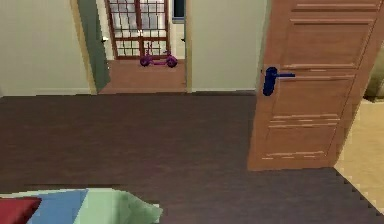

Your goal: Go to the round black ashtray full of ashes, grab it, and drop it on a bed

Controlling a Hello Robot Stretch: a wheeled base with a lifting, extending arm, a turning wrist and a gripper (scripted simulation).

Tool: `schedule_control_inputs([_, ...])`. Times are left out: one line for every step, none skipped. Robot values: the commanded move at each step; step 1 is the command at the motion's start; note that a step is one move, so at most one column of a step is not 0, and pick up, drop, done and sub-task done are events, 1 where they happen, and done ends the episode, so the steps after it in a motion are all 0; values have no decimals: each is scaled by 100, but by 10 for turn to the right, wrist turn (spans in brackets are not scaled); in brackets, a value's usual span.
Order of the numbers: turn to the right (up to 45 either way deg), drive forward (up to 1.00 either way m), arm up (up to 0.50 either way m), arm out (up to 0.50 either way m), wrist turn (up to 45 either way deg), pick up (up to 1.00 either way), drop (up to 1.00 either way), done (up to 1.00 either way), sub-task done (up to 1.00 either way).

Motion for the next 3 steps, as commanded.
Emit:
schedule_control_inputs([-150, 0, 0, 0, 0, 0, 0, 0, 0])
schedule_control_inputs([210, 0, 0, 0, 0, 0, 0, 0, 0])
schedule_control_inputs([-210, 0, 0, 0, 0, 0, 0, 0, 0])
